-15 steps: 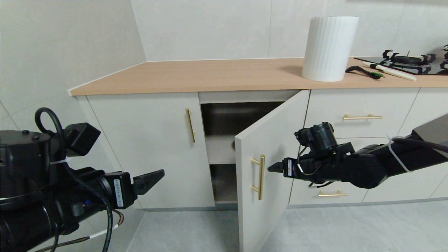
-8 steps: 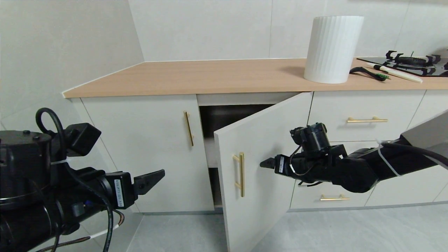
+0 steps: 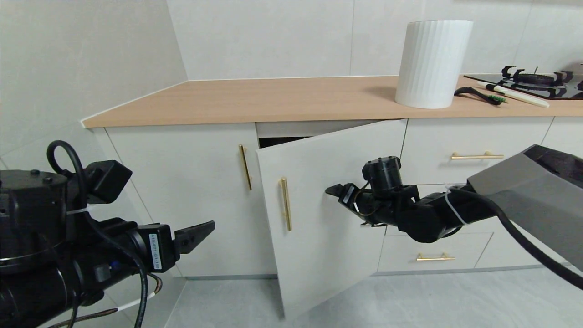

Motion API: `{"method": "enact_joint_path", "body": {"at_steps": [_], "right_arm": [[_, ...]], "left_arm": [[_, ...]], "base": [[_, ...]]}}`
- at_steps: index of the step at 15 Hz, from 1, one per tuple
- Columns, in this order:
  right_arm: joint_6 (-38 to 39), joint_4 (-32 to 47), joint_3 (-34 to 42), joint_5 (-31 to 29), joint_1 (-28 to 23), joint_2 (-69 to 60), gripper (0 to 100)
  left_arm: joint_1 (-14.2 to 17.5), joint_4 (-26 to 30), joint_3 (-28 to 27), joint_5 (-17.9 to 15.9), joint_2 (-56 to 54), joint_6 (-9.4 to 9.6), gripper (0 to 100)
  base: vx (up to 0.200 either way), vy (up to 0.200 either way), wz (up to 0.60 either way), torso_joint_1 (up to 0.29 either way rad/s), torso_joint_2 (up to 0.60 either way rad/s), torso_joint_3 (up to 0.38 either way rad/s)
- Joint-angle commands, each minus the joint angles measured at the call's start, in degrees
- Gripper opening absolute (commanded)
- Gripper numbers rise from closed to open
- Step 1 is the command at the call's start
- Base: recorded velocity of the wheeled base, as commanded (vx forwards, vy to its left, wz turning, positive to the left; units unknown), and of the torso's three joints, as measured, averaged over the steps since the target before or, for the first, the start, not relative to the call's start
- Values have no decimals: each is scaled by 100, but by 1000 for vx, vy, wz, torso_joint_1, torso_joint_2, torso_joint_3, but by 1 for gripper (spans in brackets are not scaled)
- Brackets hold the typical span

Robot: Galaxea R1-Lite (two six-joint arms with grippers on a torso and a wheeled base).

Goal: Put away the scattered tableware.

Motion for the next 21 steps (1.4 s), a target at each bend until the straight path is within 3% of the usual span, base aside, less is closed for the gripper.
{"method": "enact_joint_path", "body": {"at_steps": [1,6,12,21], "right_arm": [[350,1,-513,-149,-101,483,100],[789,54,-1190,-246,-453,878,100],[807,397,-1981,-817,-681,1379,100],[815,441,-2183,-1019,-813,1485,100]], "left_arm": [[0,-1,0,1,5,-6,100],[0,-1,0,-8,49,-15,100],[0,-1,0,-8,58,-24,100],[0,-10,0,-8,49,-24,100]], "base": [[0,0,0,0,0,0],[0,0,0,0,0,0],[0,0,0,0,0,0],[0,0,0,0,0,0]]}}
